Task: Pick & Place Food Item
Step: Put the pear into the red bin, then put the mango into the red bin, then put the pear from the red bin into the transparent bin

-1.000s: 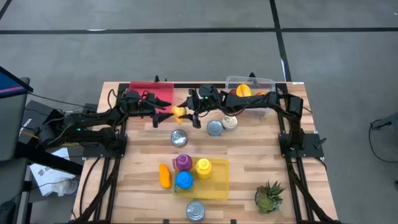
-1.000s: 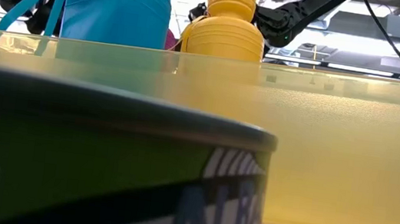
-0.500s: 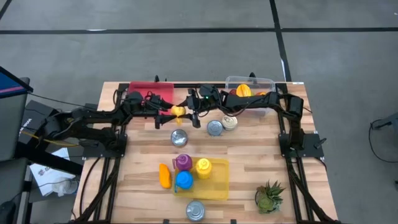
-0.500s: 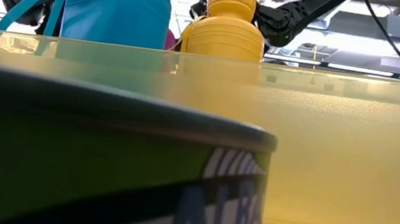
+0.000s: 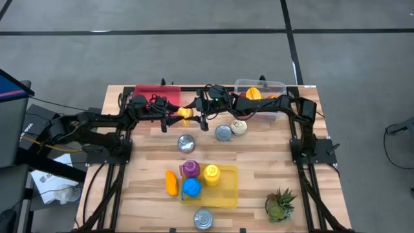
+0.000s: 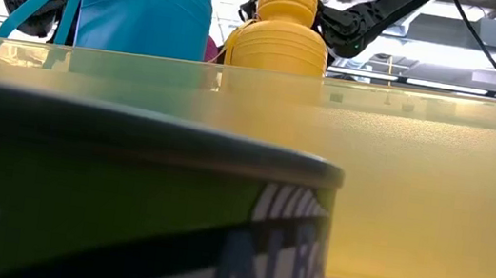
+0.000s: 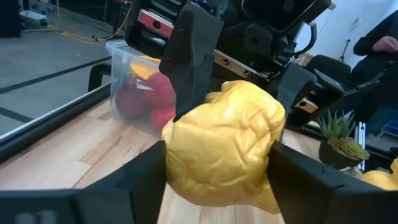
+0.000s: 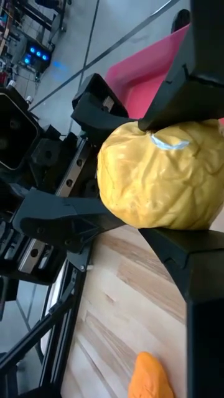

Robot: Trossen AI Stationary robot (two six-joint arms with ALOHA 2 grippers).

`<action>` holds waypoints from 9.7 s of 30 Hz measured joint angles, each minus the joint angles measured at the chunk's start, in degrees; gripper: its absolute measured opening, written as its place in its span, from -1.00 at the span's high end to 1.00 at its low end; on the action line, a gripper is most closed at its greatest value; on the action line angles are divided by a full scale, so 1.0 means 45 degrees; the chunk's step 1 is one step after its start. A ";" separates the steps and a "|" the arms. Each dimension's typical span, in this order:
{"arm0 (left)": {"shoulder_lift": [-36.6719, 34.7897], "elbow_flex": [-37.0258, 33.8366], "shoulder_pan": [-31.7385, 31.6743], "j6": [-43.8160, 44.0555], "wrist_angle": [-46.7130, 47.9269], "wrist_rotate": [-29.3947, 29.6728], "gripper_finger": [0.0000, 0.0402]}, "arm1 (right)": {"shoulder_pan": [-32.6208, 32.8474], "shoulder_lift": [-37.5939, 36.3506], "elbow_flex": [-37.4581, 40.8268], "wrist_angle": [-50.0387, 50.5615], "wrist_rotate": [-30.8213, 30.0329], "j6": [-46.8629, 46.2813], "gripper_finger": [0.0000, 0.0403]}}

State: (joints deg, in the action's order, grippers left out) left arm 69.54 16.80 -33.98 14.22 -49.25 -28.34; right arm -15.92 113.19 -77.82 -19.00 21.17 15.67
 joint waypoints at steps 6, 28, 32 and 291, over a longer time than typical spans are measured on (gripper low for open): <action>0.0000 0.0003 0.0005 -0.0036 -0.0044 0.0005 -0.06 | 0.0000 0.0006 0.0000 -0.0015 0.0001 0.0046 -0.01; -0.0010 0.0141 0.0068 -0.0786 -0.0136 -0.0432 -0.02 | 0.0382 -0.2028 -0.0049 -0.1663 0.1039 -0.0653 -0.79; -0.0010 0.0121 0.0068 -0.1083 -0.0146 -0.0432 -0.01 | 0.0449 -0.1945 0.0069 -0.4746 0.1248 -0.0825 -0.75; -0.3536 -0.2035 0.1161 -0.2754 0.1200 0.6810 -0.30 | 0.2132 -0.8840 0.9890 0.0705 -0.4809 -0.1744 -0.66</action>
State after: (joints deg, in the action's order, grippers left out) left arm 53.63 7.64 -28.75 1.83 -43.86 2.31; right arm -6.33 73.41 -33.31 -15.83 -0.47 7.82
